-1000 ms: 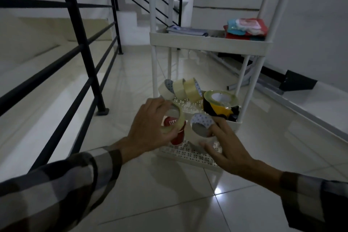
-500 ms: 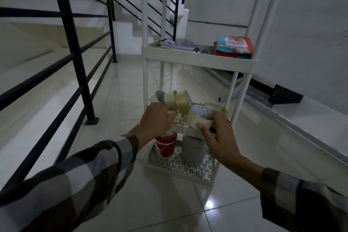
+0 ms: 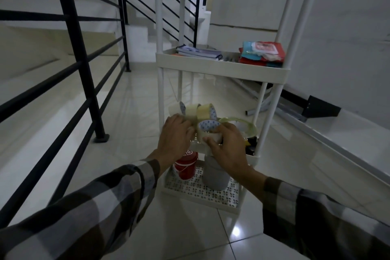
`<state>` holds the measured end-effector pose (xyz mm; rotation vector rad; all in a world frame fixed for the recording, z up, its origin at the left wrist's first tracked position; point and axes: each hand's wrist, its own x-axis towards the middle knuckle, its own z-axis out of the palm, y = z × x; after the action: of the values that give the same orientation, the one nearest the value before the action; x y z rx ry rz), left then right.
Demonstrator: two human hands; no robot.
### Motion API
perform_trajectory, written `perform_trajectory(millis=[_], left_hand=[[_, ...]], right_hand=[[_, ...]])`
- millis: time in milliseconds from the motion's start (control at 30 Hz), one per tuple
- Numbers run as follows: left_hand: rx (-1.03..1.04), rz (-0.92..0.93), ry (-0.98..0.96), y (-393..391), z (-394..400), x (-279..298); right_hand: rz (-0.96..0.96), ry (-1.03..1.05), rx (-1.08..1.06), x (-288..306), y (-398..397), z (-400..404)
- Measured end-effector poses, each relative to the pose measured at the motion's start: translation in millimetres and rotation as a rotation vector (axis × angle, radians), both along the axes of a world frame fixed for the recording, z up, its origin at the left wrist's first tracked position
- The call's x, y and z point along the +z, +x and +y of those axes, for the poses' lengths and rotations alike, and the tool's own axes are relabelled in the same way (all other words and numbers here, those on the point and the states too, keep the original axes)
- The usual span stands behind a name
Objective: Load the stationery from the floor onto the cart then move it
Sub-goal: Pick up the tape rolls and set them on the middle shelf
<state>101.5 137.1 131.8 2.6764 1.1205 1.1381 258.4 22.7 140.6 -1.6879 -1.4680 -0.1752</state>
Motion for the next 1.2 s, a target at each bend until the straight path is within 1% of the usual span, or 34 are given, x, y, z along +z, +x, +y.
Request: perform_trajectory(millis=[133, 233, 467, 533, 667, 767, 833, 933, 1000, 1033, 1133, 1200], left_hand=[[-0.004, -0.063, 0.003, 0.1, -2.0, -0.8], [0.005, -0.057, 0.017, 1.6, -4.6, -0.1], [-0.028, -0.065, 0.001, -3.5, -7.3, 1.9], [-0.019, -0.060, 0.013, -5.3, -8.0, 3.0], [0.006, -0.086, 0.012, -8.7, -8.8, 8.0], [-0.003, -0.059, 0.027, -9.9, -8.3, 9.9], [-0.022, -0.052, 0.048, -10.9, -9.3, 9.7], [-0.045, -0.046, 0.063, -12.9, -10.9, 9.0], [-0.043, -0.039, 0.068, -13.4, -10.7, 9.1], [-0.038, -0.038, 0.065, -13.4, -10.7, 9.4], [-0.019, -0.038, 0.062, -12.7, -11.4, 10.3], [-0.007, -0.037, 0.064, -12.3, -12.6, 10.5]], right_hand=[[-0.038, -0.073, -0.086, -0.3, 2.1, 9.2], [-0.083, -0.116, -0.146, 5.5, -0.4, 9.9], [-0.136, -0.241, -0.142, 15.6, 6.6, 6.0], [-0.118, -0.243, -0.142, 17.2, 7.6, 4.3], [-0.095, -0.174, -0.179, 25.6, 10.0, 9.5], [-0.061, -0.202, -0.140, 31.6, 12.8, 15.2], [-0.128, -0.296, -0.070, 35.6, 12.1, 13.3], [-0.291, -0.479, -0.024, 37.0, 13.7, 6.7], [-0.349, -0.540, 0.007, 37.1, 18.7, 7.8], [-0.341, -0.532, 0.024, 38.1, 20.7, 10.2], [-0.217, -0.430, 0.079, 39.7, 29.8, 22.9], [-0.175, -0.397, 0.071, 42.4, 27.9, 21.4]])
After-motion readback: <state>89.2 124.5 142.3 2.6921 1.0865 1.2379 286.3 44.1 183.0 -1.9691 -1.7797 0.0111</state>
